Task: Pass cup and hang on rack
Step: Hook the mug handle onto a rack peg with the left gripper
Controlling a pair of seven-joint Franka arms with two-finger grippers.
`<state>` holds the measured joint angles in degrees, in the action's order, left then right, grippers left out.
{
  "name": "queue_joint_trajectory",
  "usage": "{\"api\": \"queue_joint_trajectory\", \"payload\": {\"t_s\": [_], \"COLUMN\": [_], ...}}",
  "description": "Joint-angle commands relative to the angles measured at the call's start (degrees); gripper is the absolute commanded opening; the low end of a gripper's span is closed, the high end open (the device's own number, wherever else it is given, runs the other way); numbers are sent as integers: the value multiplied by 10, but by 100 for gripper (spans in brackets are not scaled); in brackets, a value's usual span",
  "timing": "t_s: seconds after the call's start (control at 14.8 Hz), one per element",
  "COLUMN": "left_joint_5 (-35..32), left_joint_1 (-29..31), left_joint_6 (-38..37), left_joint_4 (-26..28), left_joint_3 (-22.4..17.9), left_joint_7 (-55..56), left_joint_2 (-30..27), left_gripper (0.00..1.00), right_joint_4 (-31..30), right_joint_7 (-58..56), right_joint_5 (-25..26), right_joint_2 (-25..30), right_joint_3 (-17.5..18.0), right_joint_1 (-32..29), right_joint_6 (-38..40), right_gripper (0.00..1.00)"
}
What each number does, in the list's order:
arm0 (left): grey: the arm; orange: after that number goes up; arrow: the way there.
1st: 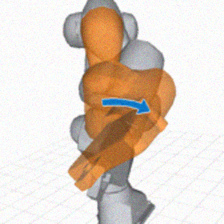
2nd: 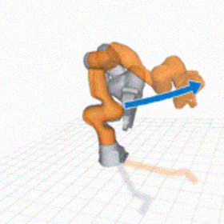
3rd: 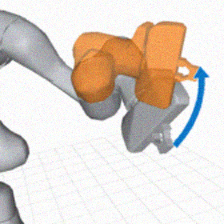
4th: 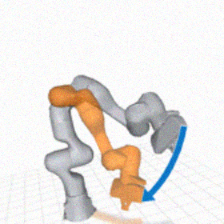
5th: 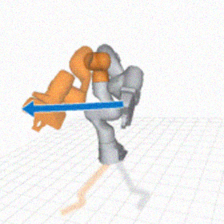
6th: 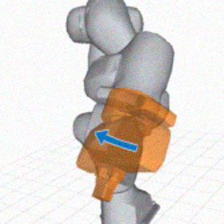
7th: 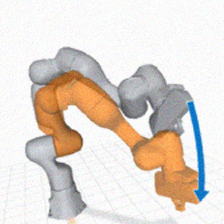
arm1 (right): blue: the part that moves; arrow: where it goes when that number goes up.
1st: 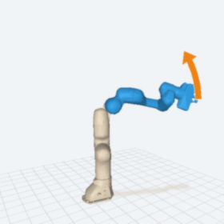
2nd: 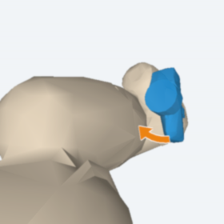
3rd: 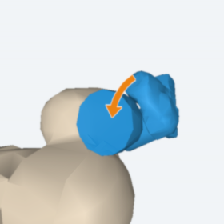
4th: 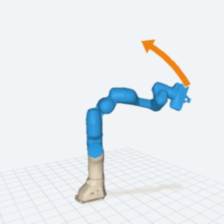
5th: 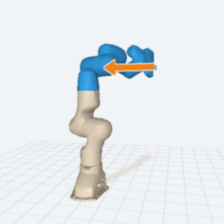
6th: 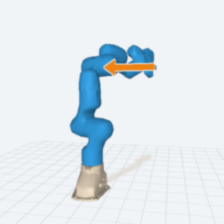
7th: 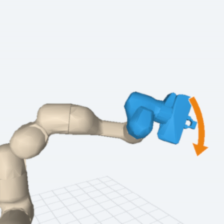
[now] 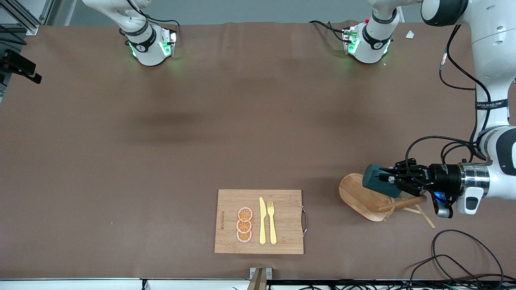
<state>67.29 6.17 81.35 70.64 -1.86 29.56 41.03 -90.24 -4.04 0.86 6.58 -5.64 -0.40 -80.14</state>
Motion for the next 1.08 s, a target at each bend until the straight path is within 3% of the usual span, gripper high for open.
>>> {"api": "queue_joint_trajectory", "payload": {"t_s": [0.0,0.75,0.88,1.02], "left_joint_5": [13,19,20,21], "left_joint_1": [11,39,40,40], "left_joint_6": [-15,-16,-16,-16], "left_joint_4": [-3,-2,-1,-1], "left_joint_3": [5,5,5,5], "left_joint_7": [-14,-92,-99,-102], "left_joint_2": [4,27,30,33], "left_gripper": [1,5,16,33], "right_joint_4": [-9,-10,-10,-10], "right_joint_7": [-1,-4,-4,-4], "right_joint_5": [-1,-9,-9,-9], "right_joint_2": [10,10,9,8], "right_joint_3": [0,-2,-2,-2], "right_joint_1": [1,-1,-1,0], "right_joint_6": [-3,-8,-8,-8], "right_gripper": [100,100,100,100]}}
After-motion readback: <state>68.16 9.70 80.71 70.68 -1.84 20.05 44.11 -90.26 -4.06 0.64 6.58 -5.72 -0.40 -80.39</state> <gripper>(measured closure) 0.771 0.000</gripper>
